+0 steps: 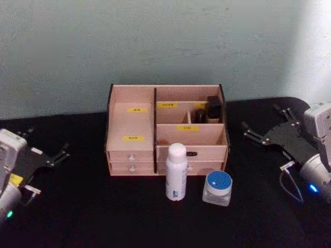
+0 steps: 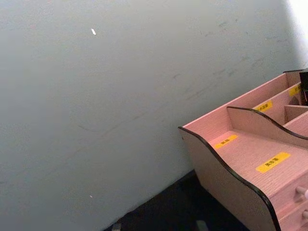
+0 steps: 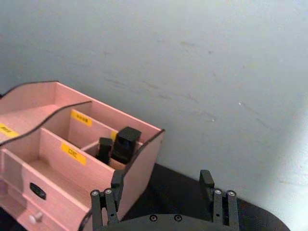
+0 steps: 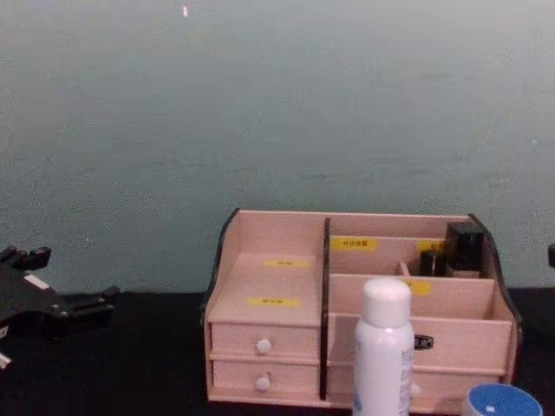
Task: Pick up the facial cleanser and watermelon frost from the table and place them into the tiered storage box.
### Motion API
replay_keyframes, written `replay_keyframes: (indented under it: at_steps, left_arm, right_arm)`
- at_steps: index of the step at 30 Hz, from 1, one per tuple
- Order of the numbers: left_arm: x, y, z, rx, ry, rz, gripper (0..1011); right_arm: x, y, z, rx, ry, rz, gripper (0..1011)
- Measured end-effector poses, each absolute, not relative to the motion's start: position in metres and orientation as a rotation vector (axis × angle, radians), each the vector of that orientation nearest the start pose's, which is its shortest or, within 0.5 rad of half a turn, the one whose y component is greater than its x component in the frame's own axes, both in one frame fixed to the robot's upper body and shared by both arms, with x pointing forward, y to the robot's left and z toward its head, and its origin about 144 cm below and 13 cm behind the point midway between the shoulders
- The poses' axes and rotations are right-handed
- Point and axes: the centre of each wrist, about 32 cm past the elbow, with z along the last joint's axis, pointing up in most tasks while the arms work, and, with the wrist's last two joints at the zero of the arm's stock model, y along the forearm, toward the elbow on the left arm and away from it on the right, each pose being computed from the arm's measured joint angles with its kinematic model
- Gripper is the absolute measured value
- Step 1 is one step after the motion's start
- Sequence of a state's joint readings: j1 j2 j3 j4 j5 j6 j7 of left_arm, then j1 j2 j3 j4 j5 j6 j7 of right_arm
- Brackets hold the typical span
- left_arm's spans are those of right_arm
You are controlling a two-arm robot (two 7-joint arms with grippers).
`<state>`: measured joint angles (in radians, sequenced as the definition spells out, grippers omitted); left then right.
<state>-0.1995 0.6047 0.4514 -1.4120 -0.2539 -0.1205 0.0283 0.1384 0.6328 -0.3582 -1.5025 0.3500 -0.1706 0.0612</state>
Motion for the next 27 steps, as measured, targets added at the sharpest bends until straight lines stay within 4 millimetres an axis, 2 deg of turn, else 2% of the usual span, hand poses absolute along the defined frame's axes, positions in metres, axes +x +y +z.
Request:
replay_keyframes:
  at_steps: [15,27]
  left_arm:
    - [0.489,0.310,1.140,0.304,-0.285,1.248,1001]
    - [0.489,0.310,1.140,0.304,-0.285,1.248,1001]
  right_arm:
    - [0.469,-0.321,1.181,-0.088,-0.257,-0.980,1002]
    - [0.465,-0.306,1.178,-0.119,-0.182,-0.804,1002]
